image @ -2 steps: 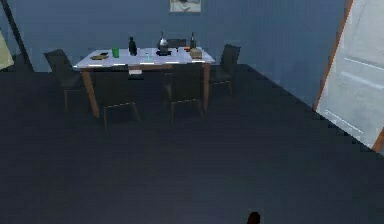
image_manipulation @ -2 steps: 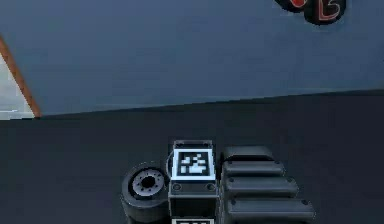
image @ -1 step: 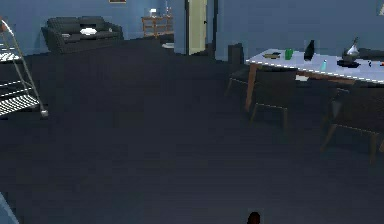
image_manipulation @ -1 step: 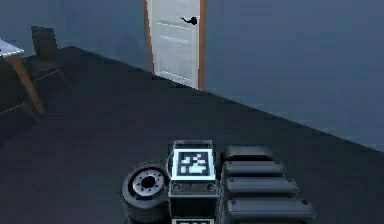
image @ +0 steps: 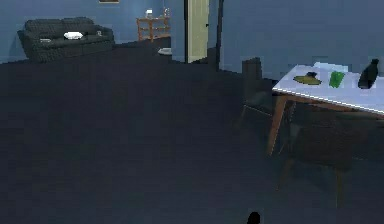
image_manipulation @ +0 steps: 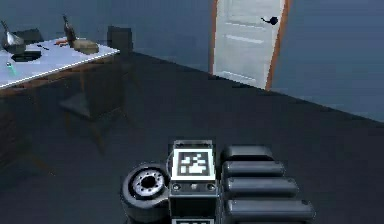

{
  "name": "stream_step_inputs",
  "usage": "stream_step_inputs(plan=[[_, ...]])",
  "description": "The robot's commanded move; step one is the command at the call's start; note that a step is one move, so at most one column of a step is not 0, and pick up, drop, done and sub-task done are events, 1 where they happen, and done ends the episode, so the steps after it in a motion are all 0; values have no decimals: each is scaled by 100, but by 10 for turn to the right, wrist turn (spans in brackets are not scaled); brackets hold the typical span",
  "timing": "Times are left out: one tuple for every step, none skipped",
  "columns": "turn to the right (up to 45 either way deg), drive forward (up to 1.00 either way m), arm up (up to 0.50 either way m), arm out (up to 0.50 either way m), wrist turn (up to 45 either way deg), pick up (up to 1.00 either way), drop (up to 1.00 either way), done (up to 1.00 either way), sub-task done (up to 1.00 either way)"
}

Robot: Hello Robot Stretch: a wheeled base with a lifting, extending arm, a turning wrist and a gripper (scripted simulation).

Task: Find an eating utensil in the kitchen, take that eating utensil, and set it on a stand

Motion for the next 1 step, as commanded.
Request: stream_step_inputs(plan=[[0,100,0,0,0,0,0,0,0]])
